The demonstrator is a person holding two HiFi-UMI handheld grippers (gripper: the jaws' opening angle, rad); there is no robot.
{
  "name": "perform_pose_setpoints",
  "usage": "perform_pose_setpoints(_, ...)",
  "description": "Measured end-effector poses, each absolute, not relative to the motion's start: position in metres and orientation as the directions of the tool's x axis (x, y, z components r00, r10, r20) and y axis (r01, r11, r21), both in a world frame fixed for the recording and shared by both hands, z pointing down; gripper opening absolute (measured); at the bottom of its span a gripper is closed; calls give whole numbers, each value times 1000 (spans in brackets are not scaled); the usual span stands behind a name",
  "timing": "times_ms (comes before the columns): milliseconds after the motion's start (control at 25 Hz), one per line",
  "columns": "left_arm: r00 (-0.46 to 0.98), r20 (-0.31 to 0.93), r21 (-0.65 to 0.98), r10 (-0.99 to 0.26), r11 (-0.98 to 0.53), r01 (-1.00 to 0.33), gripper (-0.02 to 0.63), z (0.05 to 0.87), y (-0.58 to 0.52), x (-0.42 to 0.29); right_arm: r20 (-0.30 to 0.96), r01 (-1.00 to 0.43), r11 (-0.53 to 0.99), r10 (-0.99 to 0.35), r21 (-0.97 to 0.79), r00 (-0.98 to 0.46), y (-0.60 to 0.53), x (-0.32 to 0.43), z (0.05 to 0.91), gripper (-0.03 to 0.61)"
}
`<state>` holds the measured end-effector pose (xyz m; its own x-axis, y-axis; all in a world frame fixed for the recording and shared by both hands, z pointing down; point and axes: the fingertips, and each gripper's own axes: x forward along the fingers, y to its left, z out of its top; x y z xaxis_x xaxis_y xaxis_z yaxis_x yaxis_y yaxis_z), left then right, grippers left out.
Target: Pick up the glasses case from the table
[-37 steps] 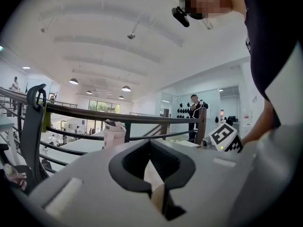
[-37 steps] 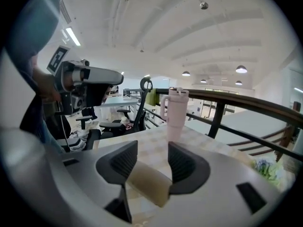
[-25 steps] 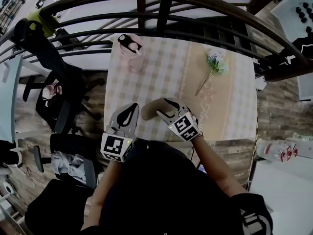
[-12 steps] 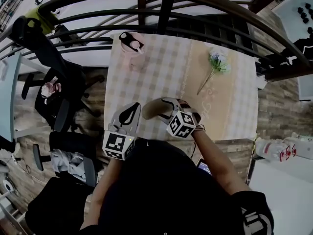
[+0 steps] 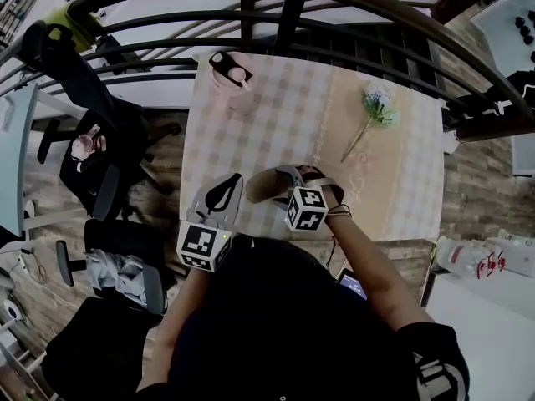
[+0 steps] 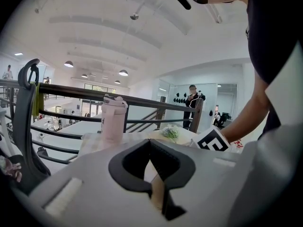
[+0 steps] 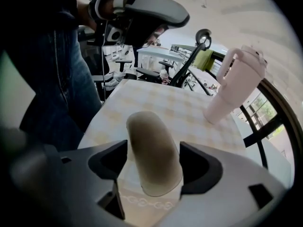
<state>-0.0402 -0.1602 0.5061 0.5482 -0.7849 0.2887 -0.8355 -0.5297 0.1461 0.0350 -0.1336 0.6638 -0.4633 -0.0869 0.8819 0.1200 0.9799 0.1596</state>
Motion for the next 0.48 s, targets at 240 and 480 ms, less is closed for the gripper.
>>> perform_pose_setpoints(240, 534, 293, 154, -793, -513, -845, 9, 509, -162, -47, 918, 231, 957, -71, 173, -390, -135, 33, 679, 334)
perform_pose_setpoints(480, 517, 299, 162, -802, -492, -856, 9, 511, -162, -55, 944, 319, 938, -29, 139, -327, -135, 30, 690, 357)
